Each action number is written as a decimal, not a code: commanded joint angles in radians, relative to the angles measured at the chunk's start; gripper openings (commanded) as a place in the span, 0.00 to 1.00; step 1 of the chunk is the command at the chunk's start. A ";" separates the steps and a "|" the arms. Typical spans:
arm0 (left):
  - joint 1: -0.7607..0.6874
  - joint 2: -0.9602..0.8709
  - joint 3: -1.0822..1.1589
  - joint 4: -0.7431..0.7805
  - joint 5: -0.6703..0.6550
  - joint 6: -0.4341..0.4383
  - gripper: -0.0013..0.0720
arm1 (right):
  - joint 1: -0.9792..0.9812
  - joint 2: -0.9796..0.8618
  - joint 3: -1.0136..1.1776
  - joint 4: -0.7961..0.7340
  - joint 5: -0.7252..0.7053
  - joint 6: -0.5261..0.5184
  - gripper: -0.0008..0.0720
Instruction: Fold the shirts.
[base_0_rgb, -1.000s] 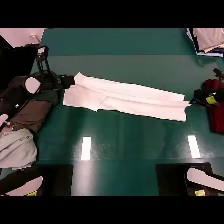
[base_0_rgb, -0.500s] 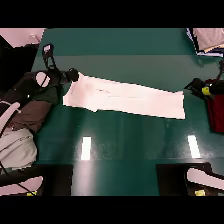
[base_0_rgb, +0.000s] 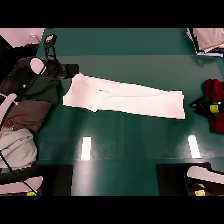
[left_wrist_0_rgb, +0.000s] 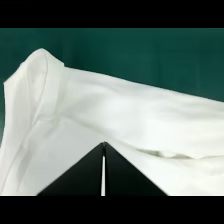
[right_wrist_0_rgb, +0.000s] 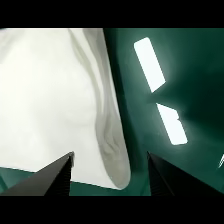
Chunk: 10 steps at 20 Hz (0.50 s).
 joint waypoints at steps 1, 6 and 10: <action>-0.002 -0.002 0.009 -0.020 -0.093 0.029 0.06 | -0.035 -0.064 -0.035 0.080 0.039 -0.101 0.74; -0.002 -0.002 0.009 -0.020 -0.135 0.029 0.06 | 0.038 -0.172 -0.002 0.187 -0.020 -0.139 0.73; -0.002 -0.002 0.009 -0.032 -0.149 0.029 0.06 | 0.148 -0.233 0.071 0.188 -0.044 -0.139 0.59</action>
